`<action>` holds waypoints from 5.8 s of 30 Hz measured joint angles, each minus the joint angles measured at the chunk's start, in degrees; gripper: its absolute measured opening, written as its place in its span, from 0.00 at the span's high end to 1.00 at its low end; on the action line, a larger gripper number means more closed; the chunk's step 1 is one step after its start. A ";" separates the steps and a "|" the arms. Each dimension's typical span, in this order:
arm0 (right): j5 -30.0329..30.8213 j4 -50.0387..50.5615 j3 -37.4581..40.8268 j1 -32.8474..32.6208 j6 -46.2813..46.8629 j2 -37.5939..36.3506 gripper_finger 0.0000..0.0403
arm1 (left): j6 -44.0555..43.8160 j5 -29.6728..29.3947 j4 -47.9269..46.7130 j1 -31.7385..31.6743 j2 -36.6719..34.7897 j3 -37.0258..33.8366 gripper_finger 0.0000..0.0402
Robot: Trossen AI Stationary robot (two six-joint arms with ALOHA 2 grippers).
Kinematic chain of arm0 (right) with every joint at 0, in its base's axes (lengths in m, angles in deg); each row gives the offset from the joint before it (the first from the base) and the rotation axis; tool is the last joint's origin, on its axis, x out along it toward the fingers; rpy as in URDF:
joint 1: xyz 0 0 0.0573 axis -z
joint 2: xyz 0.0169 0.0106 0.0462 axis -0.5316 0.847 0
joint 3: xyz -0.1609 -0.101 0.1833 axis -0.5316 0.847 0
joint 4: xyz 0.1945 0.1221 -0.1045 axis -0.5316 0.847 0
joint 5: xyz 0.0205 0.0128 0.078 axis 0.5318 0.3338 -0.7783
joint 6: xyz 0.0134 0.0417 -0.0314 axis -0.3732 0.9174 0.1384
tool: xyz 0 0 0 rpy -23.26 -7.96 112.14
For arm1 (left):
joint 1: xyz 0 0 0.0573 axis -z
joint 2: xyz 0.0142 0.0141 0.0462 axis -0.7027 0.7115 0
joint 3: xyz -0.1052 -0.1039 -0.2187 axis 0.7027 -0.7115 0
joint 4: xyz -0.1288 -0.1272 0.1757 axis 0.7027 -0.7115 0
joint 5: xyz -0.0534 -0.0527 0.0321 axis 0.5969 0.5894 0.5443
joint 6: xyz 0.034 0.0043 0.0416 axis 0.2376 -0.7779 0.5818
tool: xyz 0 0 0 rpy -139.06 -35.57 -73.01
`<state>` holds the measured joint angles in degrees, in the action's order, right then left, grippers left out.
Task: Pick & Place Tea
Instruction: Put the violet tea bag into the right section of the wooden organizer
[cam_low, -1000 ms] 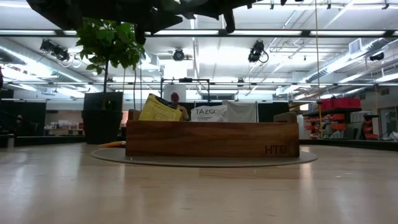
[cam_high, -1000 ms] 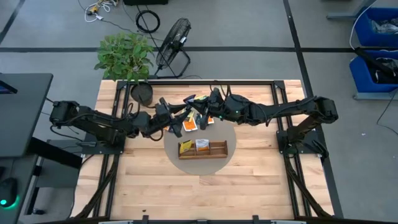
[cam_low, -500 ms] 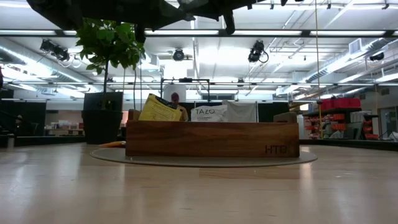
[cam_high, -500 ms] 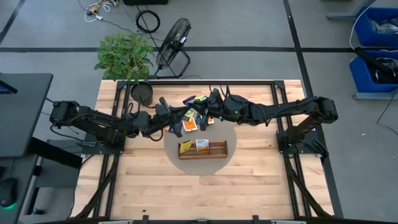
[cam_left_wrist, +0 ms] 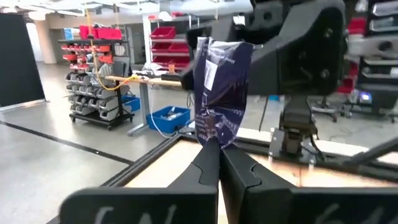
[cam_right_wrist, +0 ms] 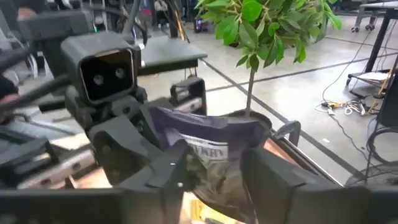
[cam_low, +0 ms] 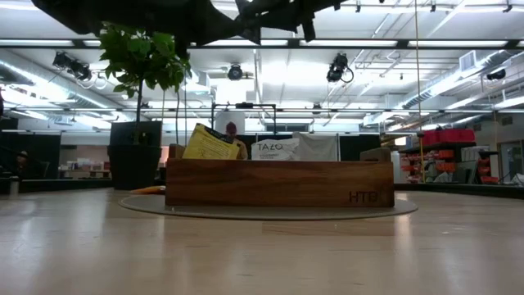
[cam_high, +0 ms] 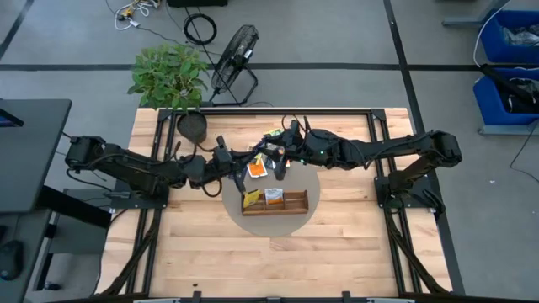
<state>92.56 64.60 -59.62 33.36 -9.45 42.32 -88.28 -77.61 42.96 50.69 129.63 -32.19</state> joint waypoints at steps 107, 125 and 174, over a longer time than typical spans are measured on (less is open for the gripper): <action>-14.66 23.70 10.00 3.04 2.12 -15.15 1.00 | 1.22 8.71 -20.26 -1.72 -9.68 -0.02 0.77; -9.66 1.76 35.05 -5.21 13.01 -17.21 1.00 | 1.04 8.67 -20.19 -1.72 -9.68 -0.04 0.77; -7.15 -12.59 42.21 -7.85 10.63 -9.23 0.89 | 1.00 8.69 -20.08 -1.72 -9.68 -0.07 0.77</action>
<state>85.41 52.02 -17.42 25.50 1.18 33.09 -87.28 -68.92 22.88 48.98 119.95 -32.26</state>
